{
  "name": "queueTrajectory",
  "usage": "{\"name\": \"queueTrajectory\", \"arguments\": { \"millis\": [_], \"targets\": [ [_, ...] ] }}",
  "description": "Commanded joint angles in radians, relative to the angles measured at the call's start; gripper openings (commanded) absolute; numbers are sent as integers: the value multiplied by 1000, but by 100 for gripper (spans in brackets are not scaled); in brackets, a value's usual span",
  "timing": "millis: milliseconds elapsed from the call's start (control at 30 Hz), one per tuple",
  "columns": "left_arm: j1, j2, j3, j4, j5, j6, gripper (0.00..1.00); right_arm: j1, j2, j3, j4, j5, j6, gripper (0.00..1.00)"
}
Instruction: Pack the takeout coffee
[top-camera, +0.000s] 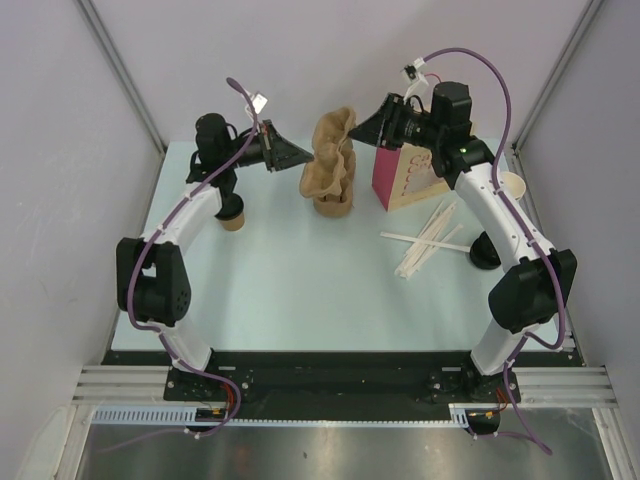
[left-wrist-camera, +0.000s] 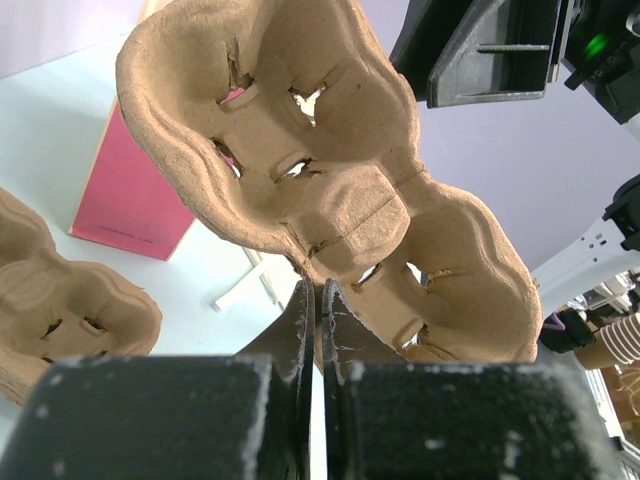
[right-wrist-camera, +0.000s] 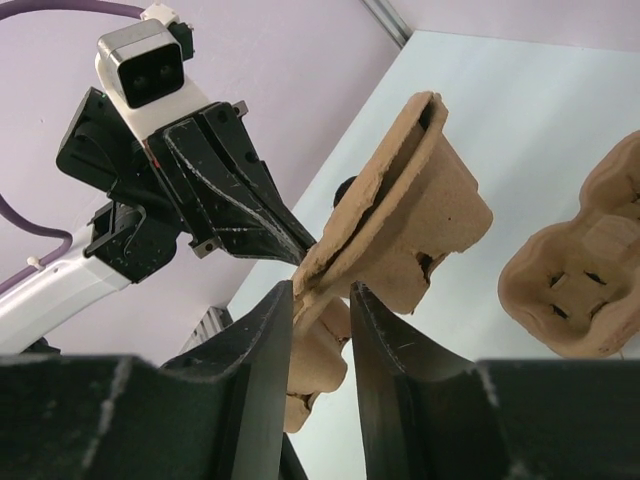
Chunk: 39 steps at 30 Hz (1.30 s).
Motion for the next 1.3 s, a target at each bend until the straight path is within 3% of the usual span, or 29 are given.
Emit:
{"name": "queueTrajectory", "arguments": {
  "millis": [0,200,767,1133,1267],
  "targets": [
    [-15,-57,7,5,24,51,0,-3,-8,32,28,1,-1,33],
    [-15,-62,-3,24,36,35,0,-3,-1,24,26,3,-4,27],
    [-4,-40,-18,133,33,-74,0,-30,-34,-14,39,-30,11,31],
    [-10,-55,-24,103,30,-38,0,-23,-21,-3,54,-34,24,31],
    [-27,-72,-7,-2,18,92,0,-14,-15,-7,49,-30,22,30]
  ]
}}
